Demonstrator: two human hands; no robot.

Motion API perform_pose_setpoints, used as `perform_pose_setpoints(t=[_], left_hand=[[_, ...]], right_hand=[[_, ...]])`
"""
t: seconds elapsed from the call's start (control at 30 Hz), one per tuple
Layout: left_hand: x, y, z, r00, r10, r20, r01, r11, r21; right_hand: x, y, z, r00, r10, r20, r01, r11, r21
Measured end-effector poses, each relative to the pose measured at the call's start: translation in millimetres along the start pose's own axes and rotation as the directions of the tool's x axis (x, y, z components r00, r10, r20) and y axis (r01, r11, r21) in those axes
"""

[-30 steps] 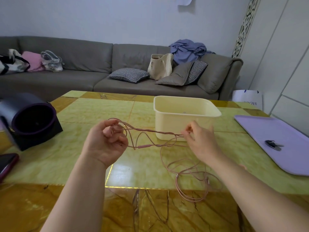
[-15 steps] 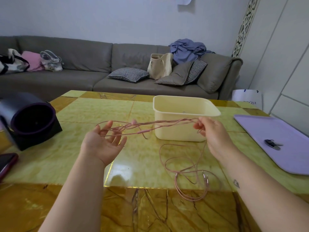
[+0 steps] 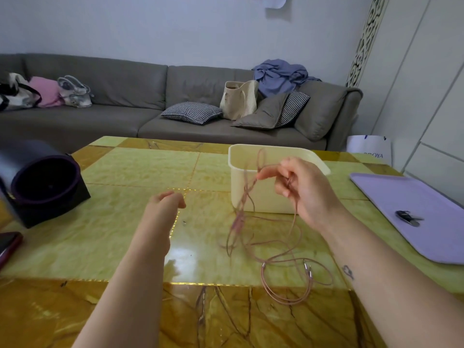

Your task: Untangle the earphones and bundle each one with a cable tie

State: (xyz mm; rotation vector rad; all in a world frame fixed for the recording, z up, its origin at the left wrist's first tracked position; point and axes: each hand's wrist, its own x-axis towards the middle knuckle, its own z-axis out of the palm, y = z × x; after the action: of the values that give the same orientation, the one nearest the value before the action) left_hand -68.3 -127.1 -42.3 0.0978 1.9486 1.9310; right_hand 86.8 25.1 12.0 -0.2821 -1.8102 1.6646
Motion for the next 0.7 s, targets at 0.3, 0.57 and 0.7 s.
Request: perform_pose_setpoints(t=[0.3,0.57,0.7], left_hand=[[-42,14,23,0.657,0.423,0.624,-0.516,0.856,-0.038],[-38,20,22,0.736,0.532,0.418,-0.541,0.834,-0.107],[-35,28,15,0.775,0.622,0.112,-0.619,0.783,-0.068]], right_hand=[[8,0,22,0.964,0.019,0.264,0.126,0.844,-0.522],[14,-17,14,0.983,-0.028,0.183,0.135,0.781,-0.609],[18,-14,1,0.994,-0.056,-0.096,-0.005,0.841,-0.541]])
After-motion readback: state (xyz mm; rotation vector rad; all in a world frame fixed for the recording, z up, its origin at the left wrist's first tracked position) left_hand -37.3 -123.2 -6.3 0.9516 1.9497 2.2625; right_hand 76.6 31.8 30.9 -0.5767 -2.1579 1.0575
